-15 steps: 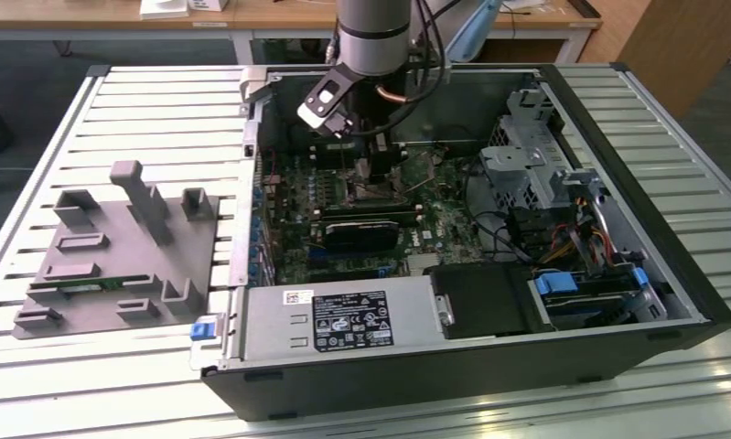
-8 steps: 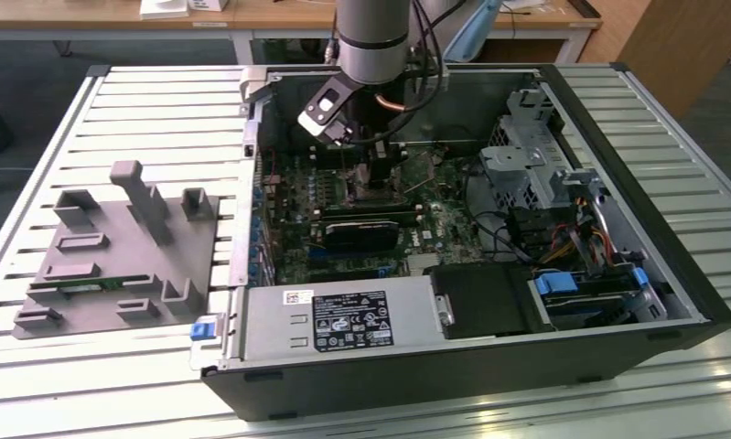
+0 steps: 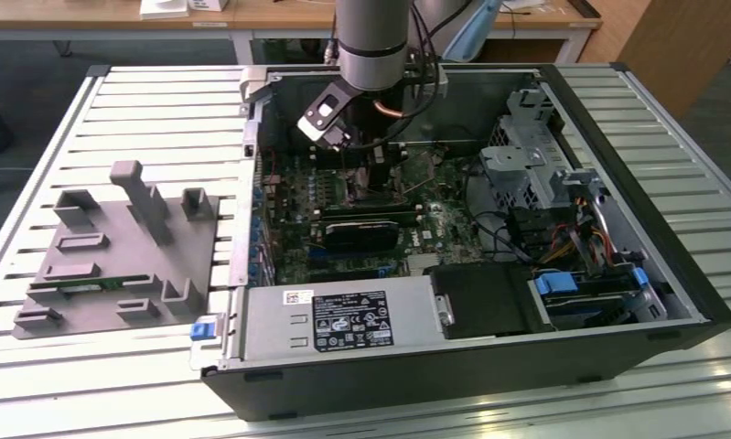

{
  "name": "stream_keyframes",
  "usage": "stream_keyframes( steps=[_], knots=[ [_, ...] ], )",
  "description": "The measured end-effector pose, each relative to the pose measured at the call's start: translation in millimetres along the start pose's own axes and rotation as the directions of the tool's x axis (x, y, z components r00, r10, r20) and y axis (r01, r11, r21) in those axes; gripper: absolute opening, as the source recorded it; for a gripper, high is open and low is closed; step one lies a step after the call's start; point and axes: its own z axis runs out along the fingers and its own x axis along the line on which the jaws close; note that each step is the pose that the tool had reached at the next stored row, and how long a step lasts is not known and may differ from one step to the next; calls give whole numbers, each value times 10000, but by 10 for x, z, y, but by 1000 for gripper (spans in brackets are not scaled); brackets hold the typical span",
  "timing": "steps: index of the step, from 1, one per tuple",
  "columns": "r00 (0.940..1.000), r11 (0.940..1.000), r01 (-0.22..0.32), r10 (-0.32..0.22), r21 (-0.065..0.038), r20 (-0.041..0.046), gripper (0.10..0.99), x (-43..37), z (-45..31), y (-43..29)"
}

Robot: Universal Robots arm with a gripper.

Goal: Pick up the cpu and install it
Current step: 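Place the cpu into insertion slot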

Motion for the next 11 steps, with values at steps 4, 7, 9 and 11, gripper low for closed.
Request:
stream_keyframes(
  steps=[4, 7, 9, 11],
  knots=[
    [10000, 10000, 0, 0, -1, 0, 541, 0, 29, -2],
    [10000, 10000, 0, 0, -1, 0, 541, 1, 50, -3],
    [10000, 10000, 0, 0, 0, 0, 541, 2, 62, -4],
    [10000, 10000, -2, 2, 0, 0, 541, 2, 74, -5]
  ],
)
